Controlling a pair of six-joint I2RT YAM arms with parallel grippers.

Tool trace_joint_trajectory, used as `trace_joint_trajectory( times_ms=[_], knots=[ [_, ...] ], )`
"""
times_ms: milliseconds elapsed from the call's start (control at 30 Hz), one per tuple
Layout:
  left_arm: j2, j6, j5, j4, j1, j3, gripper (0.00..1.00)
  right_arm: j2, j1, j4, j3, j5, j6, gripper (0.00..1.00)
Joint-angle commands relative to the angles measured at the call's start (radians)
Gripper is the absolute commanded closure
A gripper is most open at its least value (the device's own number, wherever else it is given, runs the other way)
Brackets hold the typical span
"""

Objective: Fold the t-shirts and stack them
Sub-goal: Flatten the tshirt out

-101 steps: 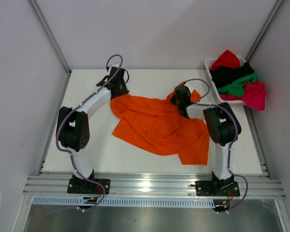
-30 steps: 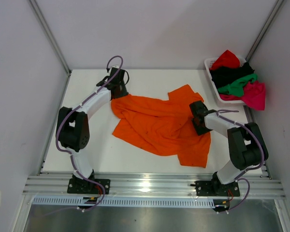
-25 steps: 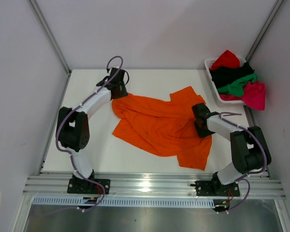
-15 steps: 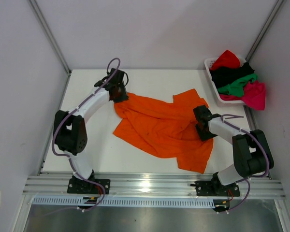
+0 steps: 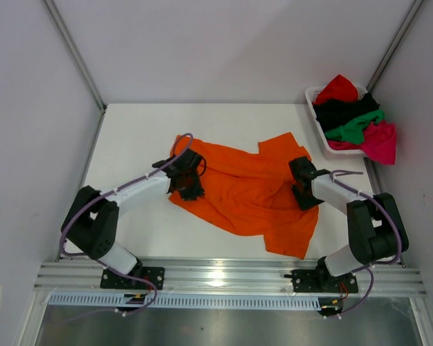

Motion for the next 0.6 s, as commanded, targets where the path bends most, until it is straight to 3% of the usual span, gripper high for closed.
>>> trace_joint_trajectory(
  times_ms=[0, 167, 367, 567],
  knots=[
    [-0.087, -0.085, -0.106, 0.07, -0.015, -0.051, 0.67, 0.008, -0.008, -0.009, -0.01, -0.012, -0.024, 0.46],
    [-0.171, -0.067, -0.207, 0.185, -0.017, -0.129, 0.65, -0.012, -0.011, 0.004, -0.024, -0.014, -0.041, 0.46],
    [-0.122, -0.027, -0.224, 0.204, -0.015, -0.105, 0.64, -0.052, -0.022, 0.008, -0.037, -0.014, -0.051, 0.46],
    [0.103, -0.051, -0.224, -0.024, -0.014, 0.108, 0.66, -0.081, -0.033, 0.007, -0.038, -0.014, -0.065, 0.45]
  ],
)
